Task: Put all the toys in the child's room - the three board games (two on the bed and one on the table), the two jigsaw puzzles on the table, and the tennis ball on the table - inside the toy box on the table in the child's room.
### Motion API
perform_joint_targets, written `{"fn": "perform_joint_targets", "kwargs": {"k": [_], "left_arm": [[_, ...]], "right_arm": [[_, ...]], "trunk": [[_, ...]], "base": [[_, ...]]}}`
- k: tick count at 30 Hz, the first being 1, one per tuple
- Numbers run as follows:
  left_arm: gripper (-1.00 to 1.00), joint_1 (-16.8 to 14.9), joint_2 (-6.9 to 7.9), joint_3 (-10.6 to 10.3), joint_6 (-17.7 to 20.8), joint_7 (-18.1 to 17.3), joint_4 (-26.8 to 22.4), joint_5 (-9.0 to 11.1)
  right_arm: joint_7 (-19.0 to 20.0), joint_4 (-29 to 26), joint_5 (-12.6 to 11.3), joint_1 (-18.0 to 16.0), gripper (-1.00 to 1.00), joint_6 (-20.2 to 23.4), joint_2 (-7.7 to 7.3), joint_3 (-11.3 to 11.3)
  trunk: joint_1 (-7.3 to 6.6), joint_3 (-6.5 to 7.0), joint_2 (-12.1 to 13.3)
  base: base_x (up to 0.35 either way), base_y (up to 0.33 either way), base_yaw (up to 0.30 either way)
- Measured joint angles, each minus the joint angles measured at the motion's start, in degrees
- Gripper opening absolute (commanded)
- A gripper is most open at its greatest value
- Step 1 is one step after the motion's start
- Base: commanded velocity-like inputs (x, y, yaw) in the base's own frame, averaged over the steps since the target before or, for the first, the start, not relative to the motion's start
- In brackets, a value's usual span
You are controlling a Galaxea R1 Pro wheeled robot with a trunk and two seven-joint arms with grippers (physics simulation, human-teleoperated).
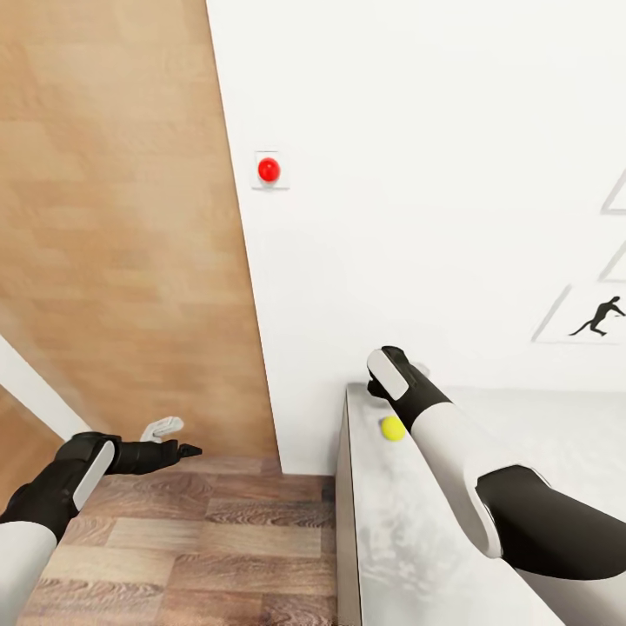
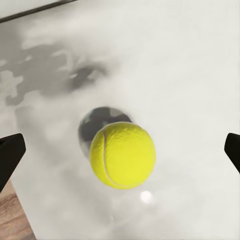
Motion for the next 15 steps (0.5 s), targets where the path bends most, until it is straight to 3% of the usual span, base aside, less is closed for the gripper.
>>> {"fn": "perform_joint_targets", "kwargs": {"k": [13, 15], "left_arm": [[1.00, 0.0, -0.05, 0.0, 0.0, 0.0, 0.0, 0.0], [1.00, 0.0, -0.05, 0.0, 0.0, 0.0, 0.0, 0.0]], "right_arm": [[0.0, 0.0, 0.1, 0.0, 1.00, -0.1, 0.02, 0.0], [-0.1, 0.0, 1.7, 0.0, 1.00, -0.1, 0.02, 0.0]], "trunk": [[0.00, -1.23, 0.0], [0.00, -1.42, 0.0]], "base": [[0.000, 0.000, 0.000], [0.000, 0.000, 0.000]]}}
